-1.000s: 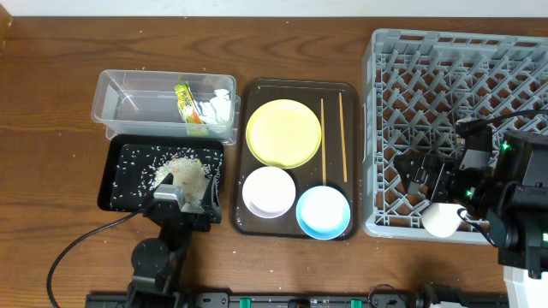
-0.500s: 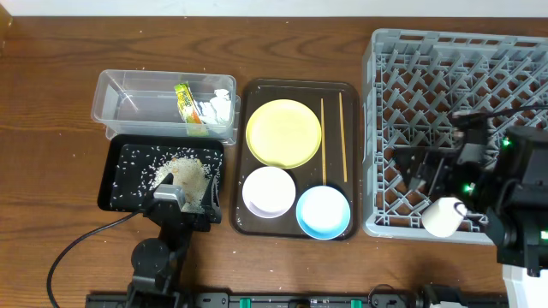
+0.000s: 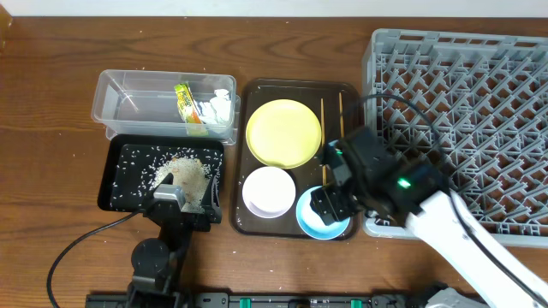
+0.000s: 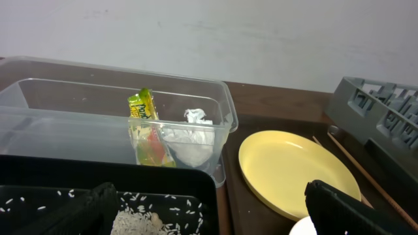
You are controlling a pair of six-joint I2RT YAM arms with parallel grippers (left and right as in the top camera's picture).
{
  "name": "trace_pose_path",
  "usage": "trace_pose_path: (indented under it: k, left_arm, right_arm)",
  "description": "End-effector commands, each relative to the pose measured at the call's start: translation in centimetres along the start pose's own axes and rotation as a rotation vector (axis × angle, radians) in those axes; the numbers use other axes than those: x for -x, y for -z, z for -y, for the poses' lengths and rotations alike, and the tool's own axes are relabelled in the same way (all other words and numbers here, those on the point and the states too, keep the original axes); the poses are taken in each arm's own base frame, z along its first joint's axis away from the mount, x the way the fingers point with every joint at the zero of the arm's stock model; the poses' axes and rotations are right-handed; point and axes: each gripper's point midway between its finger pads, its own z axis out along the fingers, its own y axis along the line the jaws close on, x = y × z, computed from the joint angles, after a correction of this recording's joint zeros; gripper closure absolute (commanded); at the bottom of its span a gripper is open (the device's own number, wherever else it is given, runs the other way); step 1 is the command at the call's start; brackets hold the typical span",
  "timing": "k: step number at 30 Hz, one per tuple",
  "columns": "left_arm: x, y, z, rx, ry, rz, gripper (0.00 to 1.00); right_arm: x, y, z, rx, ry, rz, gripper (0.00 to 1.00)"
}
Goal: Sort waste into correct bins and load items into the dishwasher rack
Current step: 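Grasp the blue bowl on the brown tray with the right gripper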
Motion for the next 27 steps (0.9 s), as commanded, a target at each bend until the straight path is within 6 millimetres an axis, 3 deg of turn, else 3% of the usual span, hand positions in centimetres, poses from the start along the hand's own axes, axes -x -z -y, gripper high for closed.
trace_pose_path:
  k: [1, 9, 14, 18, 22, 26, 27]
  left_arm:
    - [-1.5, -0.2, -0.2, 0.000, 0.003, -0.034, 0.06]
    - [-1.5, -0.2, -0.2, 0.000, 0.003, -0.034, 0.06]
    - [-1.5, -0.2, -0.2, 0.000, 0.003, -0.034, 0.06]
    - [-1.5, -0.2, -0.2, 0.000, 0.003, -0.034, 0.06]
    - [-1.5, -0.2, -0.2, 0.000, 0.003, -0.034, 0.06]
    - [-1.5, -0.2, -0.2, 0.000, 0.003, -0.034, 0.06]
    - [-1.5, -0.2, -0.2, 0.000, 0.003, -0.034, 0.06]
  right_arm:
    - [-0.5, -2.9, 2.7, -0.126, 0.048, -0.090, 0.27]
    - [-2.4, -9.3, 4.7, -0.153, 0.029, -0.302, 0.36]
    - [-3.4, -10.6, 5.6, -0.188, 0.028, -0.362, 0.78]
    - [-3.1, -9.1, 6.3, -0.238, 0.034, -0.339, 0.90]
    - [-2.1, -6.2, 6.6, -0.285, 0.034, -0.258, 0.99]
    - [-0.1, -1.3, 8.0, -0.387, -0.053, -0.067, 0.99]
    - [0.5, 0.8, 9.0, -0.449, -0.109, 0.017, 0.99]
